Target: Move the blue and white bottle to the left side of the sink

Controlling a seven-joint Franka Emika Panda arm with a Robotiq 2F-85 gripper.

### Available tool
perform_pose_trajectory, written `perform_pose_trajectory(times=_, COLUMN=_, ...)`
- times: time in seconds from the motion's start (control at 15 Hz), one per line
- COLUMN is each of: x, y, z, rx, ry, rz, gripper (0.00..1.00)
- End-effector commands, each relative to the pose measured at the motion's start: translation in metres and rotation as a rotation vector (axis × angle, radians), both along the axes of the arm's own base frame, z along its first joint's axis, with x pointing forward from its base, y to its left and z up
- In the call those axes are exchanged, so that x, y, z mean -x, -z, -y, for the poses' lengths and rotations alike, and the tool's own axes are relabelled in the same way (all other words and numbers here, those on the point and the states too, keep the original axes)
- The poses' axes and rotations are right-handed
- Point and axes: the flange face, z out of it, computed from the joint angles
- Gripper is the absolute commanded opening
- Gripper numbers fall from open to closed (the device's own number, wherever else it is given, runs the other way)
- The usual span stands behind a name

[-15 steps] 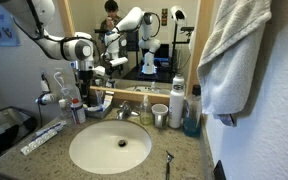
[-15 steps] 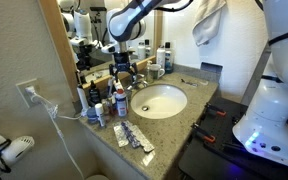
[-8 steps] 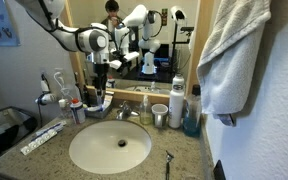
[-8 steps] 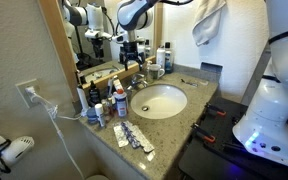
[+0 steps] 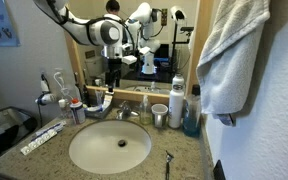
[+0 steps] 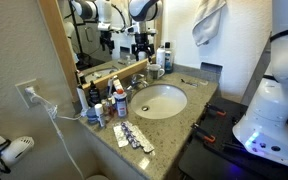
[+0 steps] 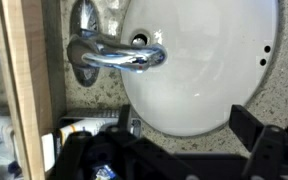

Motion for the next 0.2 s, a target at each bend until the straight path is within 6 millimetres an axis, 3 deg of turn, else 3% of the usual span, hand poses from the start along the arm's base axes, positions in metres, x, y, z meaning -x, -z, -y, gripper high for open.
perform_pose_trajectory(times=0.0, x=0.017, y=-0.013, z=0.028, rx=0.003, ry=0.103, rz=-0.015, gripper=1.0)
perform_pose_trajectory(times=0.13, x=0.021, y=-0.013, z=0.042, rx=0.012, ry=0.144, rz=-0.018, gripper=1.0)
